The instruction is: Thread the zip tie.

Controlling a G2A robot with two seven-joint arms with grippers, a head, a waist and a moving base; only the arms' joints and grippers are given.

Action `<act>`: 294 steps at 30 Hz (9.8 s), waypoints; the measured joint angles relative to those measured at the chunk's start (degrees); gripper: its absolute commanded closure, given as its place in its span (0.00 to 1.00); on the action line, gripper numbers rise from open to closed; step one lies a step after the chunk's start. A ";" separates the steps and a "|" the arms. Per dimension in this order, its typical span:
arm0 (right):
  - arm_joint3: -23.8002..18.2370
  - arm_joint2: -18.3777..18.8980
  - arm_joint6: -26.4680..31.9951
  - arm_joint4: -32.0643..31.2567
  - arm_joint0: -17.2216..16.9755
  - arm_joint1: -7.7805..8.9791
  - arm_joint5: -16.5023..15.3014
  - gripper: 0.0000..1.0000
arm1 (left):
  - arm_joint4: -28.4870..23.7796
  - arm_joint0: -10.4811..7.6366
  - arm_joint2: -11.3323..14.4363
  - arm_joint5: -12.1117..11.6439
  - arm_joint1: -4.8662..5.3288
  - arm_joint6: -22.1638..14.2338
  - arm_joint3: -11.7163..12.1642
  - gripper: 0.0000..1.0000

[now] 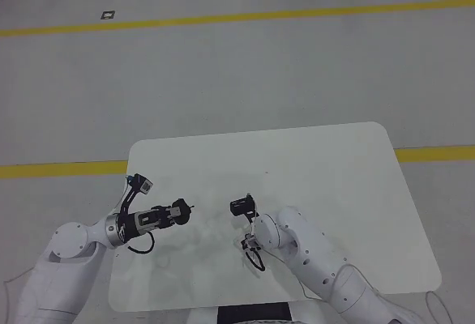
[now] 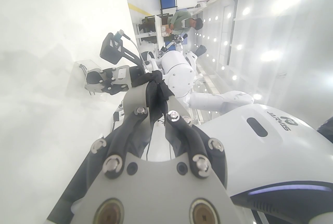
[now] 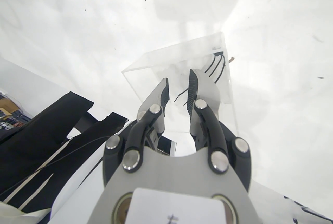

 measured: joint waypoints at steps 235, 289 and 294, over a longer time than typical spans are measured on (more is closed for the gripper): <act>-18.89 5.46 -69.43 26.09 -24.07 5.46 -15.93 1.00 | -7.21 1.72 12.69 0.00 -2.97 9.10 4.72 1.00; -17.81 6.57 -69.38 31.12 -24.75 6.73 -18.62 0.00 | -7.21 1.72 12.69 0.00 -2.97 9.10 4.72 1.00; -18.05 6.92 -69.65 30.10 -25.09 6.92 -18.94 0.00 | -7.21 1.72 12.69 0.00 -2.97 9.10 4.72 1.00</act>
